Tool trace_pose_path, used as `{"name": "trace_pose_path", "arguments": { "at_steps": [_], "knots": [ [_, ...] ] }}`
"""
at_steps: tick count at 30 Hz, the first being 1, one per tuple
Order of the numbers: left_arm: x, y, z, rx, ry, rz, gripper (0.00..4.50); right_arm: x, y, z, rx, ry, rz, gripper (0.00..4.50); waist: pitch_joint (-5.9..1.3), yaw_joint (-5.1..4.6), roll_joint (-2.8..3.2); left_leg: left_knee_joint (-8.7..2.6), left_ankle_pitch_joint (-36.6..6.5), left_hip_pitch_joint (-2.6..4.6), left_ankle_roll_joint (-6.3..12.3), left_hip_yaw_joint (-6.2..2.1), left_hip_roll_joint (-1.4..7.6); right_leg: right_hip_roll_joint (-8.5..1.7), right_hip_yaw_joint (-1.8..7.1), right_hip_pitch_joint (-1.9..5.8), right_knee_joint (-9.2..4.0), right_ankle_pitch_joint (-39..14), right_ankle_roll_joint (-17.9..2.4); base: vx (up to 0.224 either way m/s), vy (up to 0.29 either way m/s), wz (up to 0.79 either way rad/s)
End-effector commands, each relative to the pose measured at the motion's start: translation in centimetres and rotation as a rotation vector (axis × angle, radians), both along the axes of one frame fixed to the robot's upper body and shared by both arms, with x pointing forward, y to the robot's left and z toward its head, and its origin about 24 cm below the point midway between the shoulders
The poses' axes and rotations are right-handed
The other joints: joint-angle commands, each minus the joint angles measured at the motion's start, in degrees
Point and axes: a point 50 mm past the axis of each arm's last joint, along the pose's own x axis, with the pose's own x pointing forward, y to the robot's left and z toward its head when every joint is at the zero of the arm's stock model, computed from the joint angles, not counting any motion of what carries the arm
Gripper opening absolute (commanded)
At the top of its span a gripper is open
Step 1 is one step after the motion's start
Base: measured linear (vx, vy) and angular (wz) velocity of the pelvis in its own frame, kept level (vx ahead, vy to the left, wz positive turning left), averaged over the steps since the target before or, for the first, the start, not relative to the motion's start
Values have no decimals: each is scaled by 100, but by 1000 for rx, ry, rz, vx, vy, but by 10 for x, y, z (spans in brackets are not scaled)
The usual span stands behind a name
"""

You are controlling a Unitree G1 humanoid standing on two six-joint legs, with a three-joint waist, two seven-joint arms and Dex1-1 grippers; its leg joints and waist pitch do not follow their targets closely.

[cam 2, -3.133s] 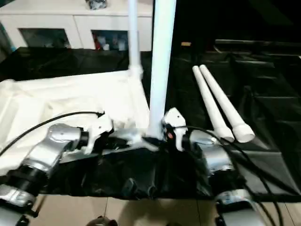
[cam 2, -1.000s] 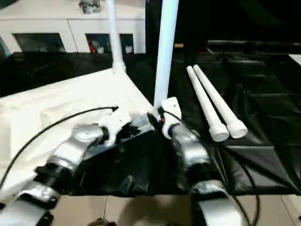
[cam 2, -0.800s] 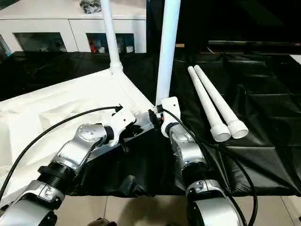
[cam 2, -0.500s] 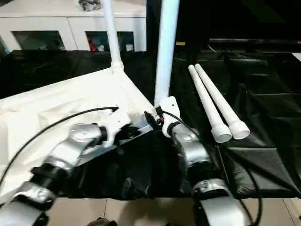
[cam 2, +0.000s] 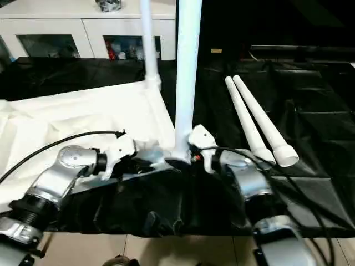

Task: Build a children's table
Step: Rotate leg to tighten

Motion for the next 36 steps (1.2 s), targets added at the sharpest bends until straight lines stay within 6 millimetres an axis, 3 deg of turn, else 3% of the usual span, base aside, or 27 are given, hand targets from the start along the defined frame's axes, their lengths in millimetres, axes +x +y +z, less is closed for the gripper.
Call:
{"name": "trace_pose_path", "arguments": {
  "at_steps": [1, 2, 7, 15, 17, 18, 21, 22, 24, 28, 32, 33, 34, 36],
  "knots": [
    [0, -9, 8, -10, -34, -66, 0, -11, 9, -5, 1, 68, 120, 371, -374, 26, -58, -399, -1756, 102, 225, -125, 279, -358, 297, 244, -389, -1755, -1189, 0, 0, 0],
    [0, -9, 9, -8, -29, -70, 0, -12, 9, -4, 3, 92, 143, 346, -380, 42, -55, -394, -1710, 99, 239, -126, 282, -369, 299, 249, -383, -1750, -1195, 0, 0, 0],
    [1, -8, 9, -7, -21, -79, 0, -13, 9, -5, 4, 115, 159, 303, -389, 78, -25, -391, -1605, 101, 206, -127, 284, -367, 296, 241, -369, -1620, -1240, 0, 0, 0],
    [-1, -9, 6, -22, 0, -77, 0, -16, 8, -8, 48, 147, 109, 272, -400, 93, -25, -384, -1595, 103, 177, -126, 276, -362, 294, 253, -359, -1525, -1256, 0, 0, 0],
    [0, -12, 4, -24, -4, -49, 0, -14, 9, -11, 64, 147, 31, 272, -393, 101, -32, -390, -1624, 102, 160, -132, 278, -372, 293, 252, -367, -1638, -1230, 0, 0, 0],
    [7, -18, 3, -21, -30, 53, 0, -6, 11, -18, 59, 118, -134, 272, -390, 86, -67, -398, -1604, 101, 139, -130, 286, -373, 301, 243, -367, -1648, -1222, 0, 0, 0],
    [15, -30, 2, -36, -61, 156, 0, 4, 15, -26, 66, 105, -345, 271, -339, 38, -75, -405, -1980, 156, -70, -163, 248, -417, 290, 199, -471, -2591, -993, 0, 0, 0],
    [16, -35, 2, -37, -72, 179, 0, 6, 18, -27, 85, 120, -401, 270, -328, 5, -122, -418, -2082, 155, -84, -170, 245, -407, 285, 194, -505, -2802, -886, 0, 0, 0],
    [17, -48, 2, -28, -89, 191, 0, 10, 29, -29, 110, 126, -512, 270, -323, -24, -78, -418, -2187, 171, -101, -188, 241, -408, 278, 174, -535, -3017, -767, 0, 0, 0],
    [15, -79, -1, -29, -104, 198, 0, 13, 50, -30, 100, 94, -623, 270, -308, -74, -82, -414, -2340, 186, -110, -202, 210, -404, 251, 133, -619, -3367, -529, 0, 0, 0],
    [16, -89, 3, -41, -118, 195, 0, 19, 61, -25, 103, 33, -677, 270, -315, -93, -52, -435, -2516, 189, -125, -227, 211, -399, 218, 124, -646, -3429, -445, 0, 0, 0],
    [16, -88, 3, -41, -119, 192, 0, 19, 60, -25, 109, 39, -679, 326, -318, -94, -53, -442, -2533, 186, -122, -231, 211, -395, 212, 133, -643, -3382, -444, 0, 0, 0],
    [16, -84, 4, -40, -120, 182, 0, 19, 57, -25, 114, 53, -678, 340, -324, -98, 4, -459, -2576, 185, -130, -236, 220, -385, 214, 147, -636, -3224, -460, 0, 0, 0],
    [16, -81, 4, -38, -123, 168, 0, 20, 54, -25, 105, 46, -672, 349, -338, -100, -11, -479, -2537, 167, -121, -232, 230, -377, 226, 163, -616, -2890, -541, 0, 0, 0]
  ]
}}
